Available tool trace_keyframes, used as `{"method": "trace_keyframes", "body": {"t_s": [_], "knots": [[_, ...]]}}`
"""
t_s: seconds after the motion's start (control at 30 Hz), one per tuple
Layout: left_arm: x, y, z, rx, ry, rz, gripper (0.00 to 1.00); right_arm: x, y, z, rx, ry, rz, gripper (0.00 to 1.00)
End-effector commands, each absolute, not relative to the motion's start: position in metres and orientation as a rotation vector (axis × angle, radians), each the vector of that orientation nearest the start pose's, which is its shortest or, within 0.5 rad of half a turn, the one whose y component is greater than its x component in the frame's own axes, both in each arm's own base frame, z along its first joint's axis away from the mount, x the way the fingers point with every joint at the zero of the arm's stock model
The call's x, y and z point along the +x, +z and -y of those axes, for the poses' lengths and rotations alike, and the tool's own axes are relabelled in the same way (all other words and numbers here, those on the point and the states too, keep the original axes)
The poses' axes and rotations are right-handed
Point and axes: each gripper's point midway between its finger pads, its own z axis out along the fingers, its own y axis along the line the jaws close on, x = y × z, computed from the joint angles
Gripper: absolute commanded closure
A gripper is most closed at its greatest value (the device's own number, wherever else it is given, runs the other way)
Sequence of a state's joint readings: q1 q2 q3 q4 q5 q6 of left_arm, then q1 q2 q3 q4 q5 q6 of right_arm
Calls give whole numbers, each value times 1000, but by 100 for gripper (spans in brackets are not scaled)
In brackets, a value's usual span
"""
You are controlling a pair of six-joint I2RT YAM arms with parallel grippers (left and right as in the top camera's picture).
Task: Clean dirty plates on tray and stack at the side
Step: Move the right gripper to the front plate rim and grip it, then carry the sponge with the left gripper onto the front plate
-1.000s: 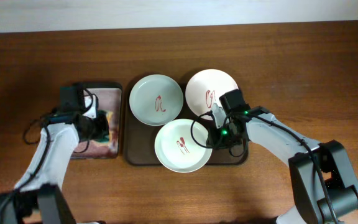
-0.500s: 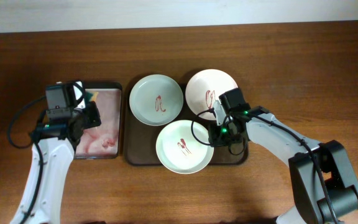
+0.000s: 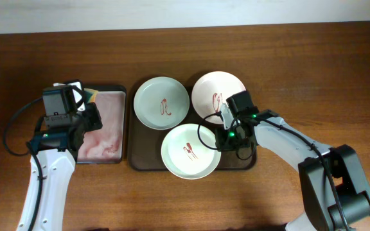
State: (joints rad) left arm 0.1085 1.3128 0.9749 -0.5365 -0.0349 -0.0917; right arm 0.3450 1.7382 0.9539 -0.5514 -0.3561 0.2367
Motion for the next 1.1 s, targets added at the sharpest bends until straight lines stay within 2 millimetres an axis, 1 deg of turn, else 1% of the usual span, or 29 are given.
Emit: {"method": "trace_keyframes", "body": {"t_s": [0.0,0.33,0.4,0.47,0.53,0.6,0.67,0.73,0.83,0.93,1.07], "knots": [[363,173,-46,-268,57,-2382,100,301,16,-170,-220,576,-2939,96],[362,172,-46,-269,57,-2387,100,301,16,-170,-220,576,-2939,96],[361,169,-46,-270,57,-2399,100,301,16,-170,-220,576,-2939,96],[359,162,-46,-272,57,-2425,100,301,16,-170,-220,576,-2939,96],[356,148,-45,-275,57,-2471,100,301,16,-170,-220,576,-2939,96],[353,129,-44,-277,49,-2527,100,301,16,-170,-220,576,-2939,96],[351,114,-38,-269,9,-2572,100,301,16,-170,-220,575,-2940,96],[348,87,-26,-254,-84,-2654,100,301,16,-170,-220,575,-2940,96],[346,67,-23,-259,-105,-2714,100,301,16,-170,-220,575,-2940,96],[344,49,-14,-255,-174,-2769,100,301,16,-170,-220,575,-2940,96],[341,37,-3,-244,-253,-2809,100,301,16,-170,-220,575,-2940,96]]}}
